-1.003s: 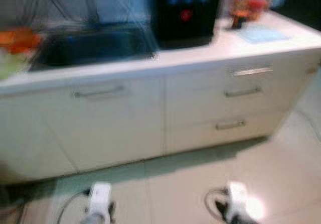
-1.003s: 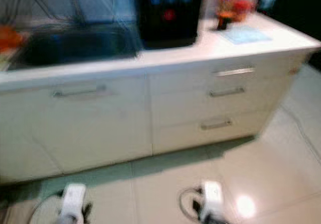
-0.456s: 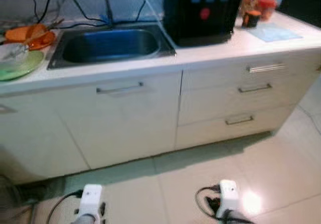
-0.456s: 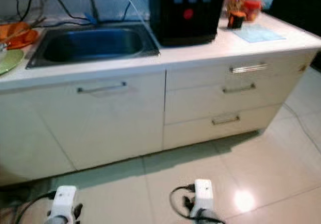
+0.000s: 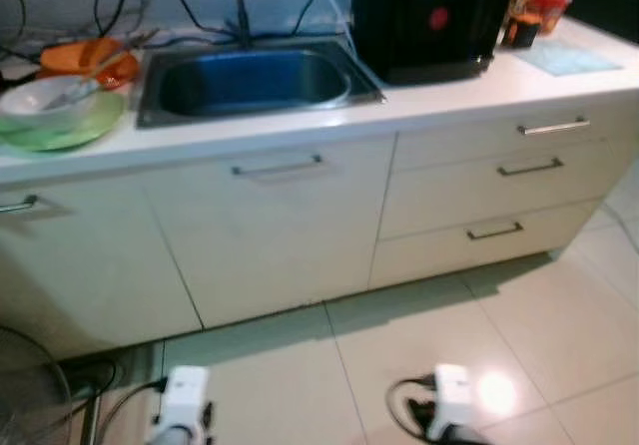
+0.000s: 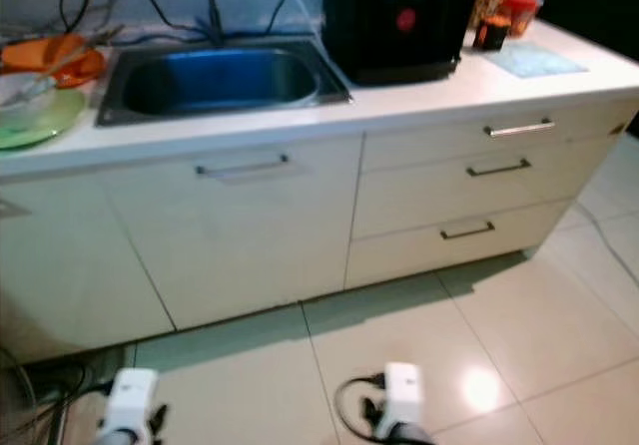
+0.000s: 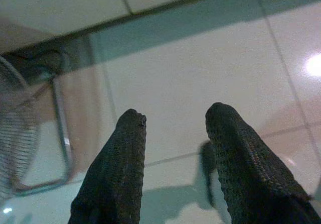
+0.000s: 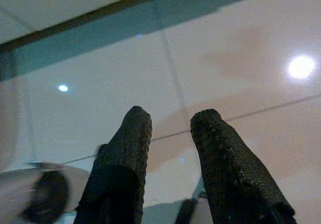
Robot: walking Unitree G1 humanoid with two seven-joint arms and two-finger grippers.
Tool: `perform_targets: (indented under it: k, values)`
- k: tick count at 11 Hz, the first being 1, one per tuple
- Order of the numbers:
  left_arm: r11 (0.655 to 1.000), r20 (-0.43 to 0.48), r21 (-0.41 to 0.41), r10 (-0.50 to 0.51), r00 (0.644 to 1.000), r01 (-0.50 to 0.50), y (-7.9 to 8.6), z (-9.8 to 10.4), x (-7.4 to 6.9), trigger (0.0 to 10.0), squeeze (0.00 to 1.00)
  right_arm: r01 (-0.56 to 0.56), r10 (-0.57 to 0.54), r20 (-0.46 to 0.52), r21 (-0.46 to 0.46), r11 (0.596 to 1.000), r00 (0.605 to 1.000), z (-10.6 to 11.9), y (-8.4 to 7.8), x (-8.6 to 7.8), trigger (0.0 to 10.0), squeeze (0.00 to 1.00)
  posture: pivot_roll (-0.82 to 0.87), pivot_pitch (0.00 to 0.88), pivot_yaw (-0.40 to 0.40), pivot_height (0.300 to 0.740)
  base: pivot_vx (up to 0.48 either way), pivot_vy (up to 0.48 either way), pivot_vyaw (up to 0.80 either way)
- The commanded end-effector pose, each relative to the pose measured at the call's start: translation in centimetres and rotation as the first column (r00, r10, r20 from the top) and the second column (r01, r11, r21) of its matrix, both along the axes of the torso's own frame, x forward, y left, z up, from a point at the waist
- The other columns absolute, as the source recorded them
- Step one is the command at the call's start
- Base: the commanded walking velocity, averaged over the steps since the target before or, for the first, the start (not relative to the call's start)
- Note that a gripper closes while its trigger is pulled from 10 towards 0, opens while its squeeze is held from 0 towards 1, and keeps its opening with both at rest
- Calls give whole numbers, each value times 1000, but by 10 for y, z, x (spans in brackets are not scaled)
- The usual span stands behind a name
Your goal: Kitchen organization
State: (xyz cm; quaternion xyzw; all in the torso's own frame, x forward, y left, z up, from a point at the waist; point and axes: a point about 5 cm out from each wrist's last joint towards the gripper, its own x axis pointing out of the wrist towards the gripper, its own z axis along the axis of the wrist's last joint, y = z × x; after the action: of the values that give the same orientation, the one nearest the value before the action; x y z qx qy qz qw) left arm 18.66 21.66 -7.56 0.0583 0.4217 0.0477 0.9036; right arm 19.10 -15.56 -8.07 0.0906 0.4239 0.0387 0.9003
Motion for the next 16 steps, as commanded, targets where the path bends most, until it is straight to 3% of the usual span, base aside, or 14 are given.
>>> perform_targets:
  k: [1,5,8,11,16]
  values:
    - [1000,15,-20,3,1000,-2,-7,0,2,10000,0,17,-16,15,-35,999,1000,2,-13,3,10000,0,111,13,37,740,0,0,0]
    - [1000,1,-10,3,1000,-3,-7,-1,1,10000,0,-13,14,16,-43,999,1000,2,-11,3,10000,0,117,16,35,740,0,0,0]
    - [1000,-4,2,11,1000,-11,-5,-1,0,10000,0,-17,18,19,-38,999,1000,2,-9,3,10000,0,116,17,36,740,338,0,713]
    - [1000,-8,3,10,1000,-10,-4,-1,0,10000,0,-23,24,18,-38,999,1000,3,-9,4,10000,0,116,18,38,740,371,0,0]
    - [1000,-9,7,11,1000,-11,-3,-1,0,10000,0,-30,30,22,-40,999,999,3,-8,5,10000,0,118,17,37,740,373,0,561]
